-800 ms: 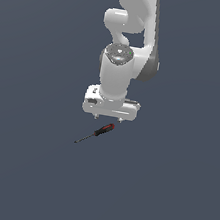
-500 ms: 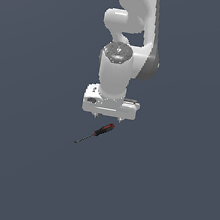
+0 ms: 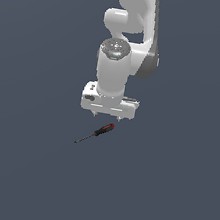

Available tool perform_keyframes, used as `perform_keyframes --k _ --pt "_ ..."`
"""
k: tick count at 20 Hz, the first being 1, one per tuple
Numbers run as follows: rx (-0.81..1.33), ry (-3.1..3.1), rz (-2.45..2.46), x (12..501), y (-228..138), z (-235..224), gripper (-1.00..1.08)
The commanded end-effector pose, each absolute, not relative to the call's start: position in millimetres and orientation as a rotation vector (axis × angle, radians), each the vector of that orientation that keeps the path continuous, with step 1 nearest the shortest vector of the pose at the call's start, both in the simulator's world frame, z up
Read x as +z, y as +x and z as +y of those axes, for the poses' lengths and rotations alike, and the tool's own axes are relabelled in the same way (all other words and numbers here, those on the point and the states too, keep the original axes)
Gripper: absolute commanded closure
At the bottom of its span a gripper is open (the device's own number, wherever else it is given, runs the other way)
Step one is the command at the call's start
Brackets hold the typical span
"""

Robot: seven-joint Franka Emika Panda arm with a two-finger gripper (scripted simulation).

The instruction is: Pick up the object and move it to a goal position.

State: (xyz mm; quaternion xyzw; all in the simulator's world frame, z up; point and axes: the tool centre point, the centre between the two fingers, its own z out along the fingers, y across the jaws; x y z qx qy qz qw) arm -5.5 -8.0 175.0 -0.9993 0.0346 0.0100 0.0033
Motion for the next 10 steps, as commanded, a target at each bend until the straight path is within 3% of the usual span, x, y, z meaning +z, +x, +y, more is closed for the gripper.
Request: perform_keyframes --k 1,10 --pt "0.032 -3.132 0.126 173.2 -5.4 -8.3 -0.92" --pt "0.030 -3.113 0.330 156.1 -3.2 -13.6 -0.92"
